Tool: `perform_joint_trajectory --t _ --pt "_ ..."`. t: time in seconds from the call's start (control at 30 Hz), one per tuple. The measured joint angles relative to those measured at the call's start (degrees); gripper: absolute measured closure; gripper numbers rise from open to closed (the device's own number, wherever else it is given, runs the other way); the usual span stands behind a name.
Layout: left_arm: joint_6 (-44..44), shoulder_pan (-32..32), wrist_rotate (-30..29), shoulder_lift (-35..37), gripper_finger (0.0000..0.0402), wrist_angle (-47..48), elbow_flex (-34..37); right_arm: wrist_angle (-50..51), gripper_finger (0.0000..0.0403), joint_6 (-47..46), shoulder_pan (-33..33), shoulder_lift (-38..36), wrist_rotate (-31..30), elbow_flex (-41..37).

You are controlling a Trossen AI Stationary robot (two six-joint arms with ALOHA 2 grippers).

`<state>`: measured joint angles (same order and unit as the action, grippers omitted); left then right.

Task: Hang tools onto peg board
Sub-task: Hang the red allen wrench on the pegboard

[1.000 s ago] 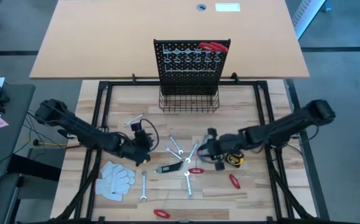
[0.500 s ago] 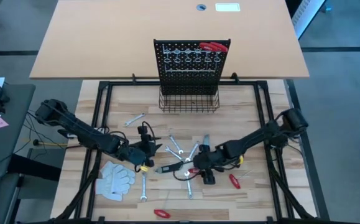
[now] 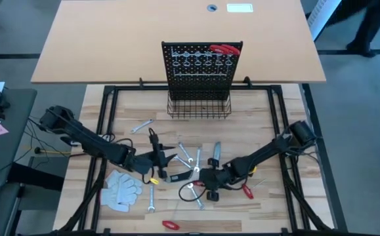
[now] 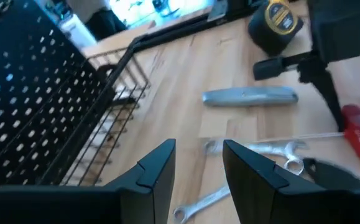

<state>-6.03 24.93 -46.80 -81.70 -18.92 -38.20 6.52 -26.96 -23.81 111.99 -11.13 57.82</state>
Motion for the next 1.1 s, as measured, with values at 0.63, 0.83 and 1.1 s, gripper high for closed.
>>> perform_joint_trajectory --t 0.63,0.83,1.1 --pt "-13.05 1.35 21.01 -22.0 0.0272 -10.2 -10.73 -2.6 0.0296 -1.71 -6.85 -9.41 -14.16 -1.03" --pt "-20.19 0.23 24.05 -27.31 0.0272 -9.91 -13.49 -8.4 0.0296 2.39 -7.74 -9.14 -9.54 -4.44" --pt "-44.88 -2.88 25.47 -27.1 0.0272 -10.05 -15.65 -21.76 0.0297 4.83 -6.03 -10.67 6.6 -10.61"
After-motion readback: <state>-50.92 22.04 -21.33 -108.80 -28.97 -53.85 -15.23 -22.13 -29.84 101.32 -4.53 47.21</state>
